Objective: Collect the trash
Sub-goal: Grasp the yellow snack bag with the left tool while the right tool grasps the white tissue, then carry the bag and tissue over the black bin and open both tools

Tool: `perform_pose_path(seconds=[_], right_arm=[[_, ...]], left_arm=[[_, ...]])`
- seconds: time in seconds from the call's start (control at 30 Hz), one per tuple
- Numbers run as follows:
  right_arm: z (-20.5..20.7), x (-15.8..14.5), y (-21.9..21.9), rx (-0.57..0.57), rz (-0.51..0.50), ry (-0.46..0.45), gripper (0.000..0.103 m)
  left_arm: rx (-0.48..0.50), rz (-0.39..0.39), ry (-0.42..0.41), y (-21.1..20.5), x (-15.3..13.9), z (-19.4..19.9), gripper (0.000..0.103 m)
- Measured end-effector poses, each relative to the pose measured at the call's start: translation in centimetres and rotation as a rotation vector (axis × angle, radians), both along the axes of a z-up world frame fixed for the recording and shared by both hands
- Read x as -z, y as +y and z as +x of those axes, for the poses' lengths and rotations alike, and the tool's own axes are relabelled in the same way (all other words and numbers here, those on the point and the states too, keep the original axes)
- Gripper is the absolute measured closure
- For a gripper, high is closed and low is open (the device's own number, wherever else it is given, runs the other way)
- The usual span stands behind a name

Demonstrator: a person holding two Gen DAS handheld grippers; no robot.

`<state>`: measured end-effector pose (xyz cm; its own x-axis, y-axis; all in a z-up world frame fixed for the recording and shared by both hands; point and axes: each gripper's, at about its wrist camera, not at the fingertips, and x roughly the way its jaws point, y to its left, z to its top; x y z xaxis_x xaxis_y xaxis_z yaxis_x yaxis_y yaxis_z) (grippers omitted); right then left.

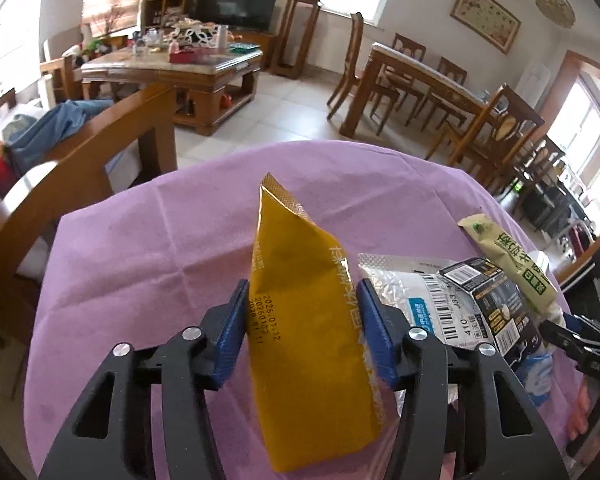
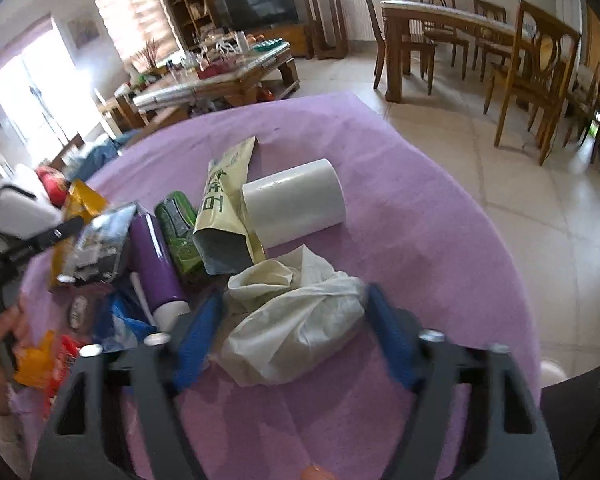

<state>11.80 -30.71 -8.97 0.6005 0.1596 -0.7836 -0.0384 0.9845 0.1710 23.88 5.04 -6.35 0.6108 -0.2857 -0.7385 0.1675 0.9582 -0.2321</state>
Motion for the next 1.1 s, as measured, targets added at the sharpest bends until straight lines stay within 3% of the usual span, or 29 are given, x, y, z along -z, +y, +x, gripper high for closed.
perform_pose_path(seconds=[0.07, 0.13, 0.3, 0.47, 0.57, 0.8, 1.1], right_arm=[[0.1, 0.0, 0.4, -0.012, -0.029, 0.001, 0.061], [-0.1, 0.0, 0.5, -0.024, -0.031, 0.001, 0.068], [-1.7, -0.3, -1.2, -0.008, 0.067, -0.023, 0.082], [-6.5, -2.8, -3.7, 0.034, 0.152, -0.145, 0.083], [-9.6, -4.7, -5.1, 0.056, 0.194, -0.221, 0.083], [-15.9, -7.6, -9.9, 0.144, 0.218, -0.338, 0.083], [-20.5, -7.4, -16.0, 0.286, 0.213, -0.376, 0.082]], left_arm=[[0.003, -0.027, 0.003, 0.2, 0.0, 0.0, 0.064], [0.006, -0.052, -0.002, 0.7, 0.3, -0.9, 0.065], [0.017, -0.112, -0.08, 1.5, -1.1, -2.9, 0.065], [-0.005, -0.185, -0.191, 1.8, -4.2, -6.0, 0.065], [0.032, -0.23, -0.222, 0.5, -5.7, -8.0, 0.065], [0.236, -0.286, -0.241, -7.3, -7.6, -12.0, 0.065], [0.483, -0.357, -0.185, -20.6, -6.6, -16.1, 0.065]])
